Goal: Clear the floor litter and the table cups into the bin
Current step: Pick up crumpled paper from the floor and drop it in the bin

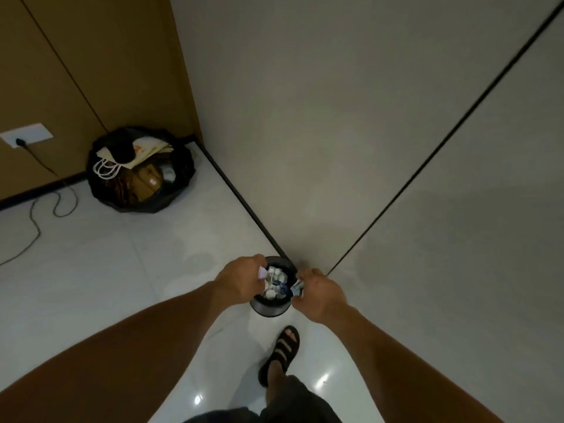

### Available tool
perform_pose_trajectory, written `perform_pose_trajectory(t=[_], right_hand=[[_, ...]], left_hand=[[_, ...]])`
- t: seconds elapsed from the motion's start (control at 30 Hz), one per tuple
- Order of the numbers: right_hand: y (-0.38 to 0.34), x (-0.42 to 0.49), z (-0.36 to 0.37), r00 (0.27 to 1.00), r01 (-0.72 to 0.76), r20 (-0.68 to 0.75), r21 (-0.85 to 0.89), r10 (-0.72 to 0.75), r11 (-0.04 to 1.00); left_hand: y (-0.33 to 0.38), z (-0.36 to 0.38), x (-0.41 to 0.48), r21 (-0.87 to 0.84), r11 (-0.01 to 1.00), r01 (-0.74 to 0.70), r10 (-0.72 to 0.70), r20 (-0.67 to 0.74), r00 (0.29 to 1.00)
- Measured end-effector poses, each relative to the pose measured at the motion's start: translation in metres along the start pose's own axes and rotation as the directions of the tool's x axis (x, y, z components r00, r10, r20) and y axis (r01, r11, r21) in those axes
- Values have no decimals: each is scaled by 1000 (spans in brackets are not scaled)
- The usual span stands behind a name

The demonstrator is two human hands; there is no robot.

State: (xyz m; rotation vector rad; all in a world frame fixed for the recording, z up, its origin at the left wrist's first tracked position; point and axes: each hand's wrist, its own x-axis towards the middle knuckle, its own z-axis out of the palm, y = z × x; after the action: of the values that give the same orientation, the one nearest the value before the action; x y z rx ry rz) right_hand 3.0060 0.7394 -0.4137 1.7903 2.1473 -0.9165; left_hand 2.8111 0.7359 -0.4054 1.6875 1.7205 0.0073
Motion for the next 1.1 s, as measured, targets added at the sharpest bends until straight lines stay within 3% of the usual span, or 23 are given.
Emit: perform_pose_trajectory(t=[0.27, 0.4, 0.63, 0.83, 0.97, 1.1], right_hand=[[31, 131, 24, 990, -31, 134, -30, 35, 999], [50, 215, 73, 989, -55, 141, 26, 51, 998], [100, 335, 194, 975, -180, 154, 116, 162, 977], [128, 357, 242, 964, -251, 135, 177, 229, 952], [128, 335, 227, 938, -318, 193, 140, 289, 938], [108, 319, 181, 950, -297, 151, 148, 275, 943]], left_hand=[[-35, 16, 132, -21, 994, 105, -103, 80, 991], [-78, 70, 211, -40, 987, 153, -146, 141, 979], [-154, 190, 323, -24, 995, 101, -92, 240, 966], [-193, 232, 338, -42, 993, 110, -97, 240, 966], [-201, 208, 326, 23, 992, 124, -126, 213, 969], [-181, 158, 316, 20, 999, 42, -45, 203, 978]])
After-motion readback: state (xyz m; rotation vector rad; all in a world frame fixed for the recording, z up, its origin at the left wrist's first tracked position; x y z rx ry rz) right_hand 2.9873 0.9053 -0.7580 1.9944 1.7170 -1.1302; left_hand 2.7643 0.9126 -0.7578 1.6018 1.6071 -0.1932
